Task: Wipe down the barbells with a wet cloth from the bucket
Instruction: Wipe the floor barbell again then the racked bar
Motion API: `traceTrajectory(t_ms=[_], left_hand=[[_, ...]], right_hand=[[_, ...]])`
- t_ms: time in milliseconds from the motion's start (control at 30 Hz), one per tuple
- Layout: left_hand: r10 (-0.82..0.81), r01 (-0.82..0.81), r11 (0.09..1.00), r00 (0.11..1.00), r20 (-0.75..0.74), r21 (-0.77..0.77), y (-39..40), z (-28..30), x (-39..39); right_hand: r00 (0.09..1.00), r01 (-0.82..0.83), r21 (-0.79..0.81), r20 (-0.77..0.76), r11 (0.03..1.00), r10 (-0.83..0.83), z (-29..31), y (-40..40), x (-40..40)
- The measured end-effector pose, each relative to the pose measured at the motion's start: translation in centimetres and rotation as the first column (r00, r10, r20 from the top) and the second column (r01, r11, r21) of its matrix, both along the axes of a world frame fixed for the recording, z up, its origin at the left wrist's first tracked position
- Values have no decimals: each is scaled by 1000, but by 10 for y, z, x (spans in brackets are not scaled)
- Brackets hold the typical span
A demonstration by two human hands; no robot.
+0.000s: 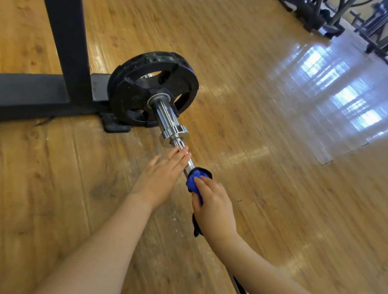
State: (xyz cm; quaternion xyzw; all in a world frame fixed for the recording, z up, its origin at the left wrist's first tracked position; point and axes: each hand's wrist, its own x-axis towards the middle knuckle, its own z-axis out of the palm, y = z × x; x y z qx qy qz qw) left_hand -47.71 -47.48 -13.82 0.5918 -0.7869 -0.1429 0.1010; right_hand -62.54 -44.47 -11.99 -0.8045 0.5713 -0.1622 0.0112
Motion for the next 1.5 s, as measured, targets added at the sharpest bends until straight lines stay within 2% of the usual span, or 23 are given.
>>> traceTrajectory(t_ms=[100,233,367,467,600,667,767,867,1033,1100,1167,1233,1367,1500], left_hand=[[2,-2,1000,1000,-12,-7,-1,2,0],[22,-23,999,999,-38,-23,-2,5,-4],[8,-9,999,1000,-27,-33,-7,8,1],[12,-12,1000,1000,-18,-9,-6,9,5],[22,-22,1000,999,-43,-1,-5,8,2],[39,-38,999,997,-68,10,-5,7,-2],[77,-77,997,992,-101,12,-3,6,-4],[42,-41,999,995,-93,21,-5,8,1],[17,-15,999,996,-83,31,-7,12,6],[19,-16,1000,995,-98,26,-8,12,5],[25,-23,1000,993,-116,19,-9,12,5],[32,-32,999,991,-128,1,-9,11,6],[27,-27,1000,992,-125,-1,-9,10,7],[30,-29,1000,990,-138,7,-8,6,7]], right_hand=[[999,31,-6,-32,999,-31,-1,9,-4],[993,115,95,-39,989,-111,4,-22,23],[984,112,10,-140,994,-109,6,-38,39],[956,130,78,-274,988,-104,9,-11,17],[954,119,-14,-274,993,-119,5,10,1],[967,59,-76,-244,995,-76,3,-5,12],[952,-39,-131,-306,991,-3,1,-31,32],[915,-116,-57,-395,992,84,0,-24,15],[875,-303,36,-384,952,293,6,2,-30],[799,-466,56,-402,883,448,15,-16,-34],[670,-632,124,-409,765,619,24,-41,-32],[590,-703,180,-393,688,705,27,-61,-26],[637,-696,197,-276,691,720,22,-54,-35],[624,-729,216,-179,649,761,27,-44,-45]])
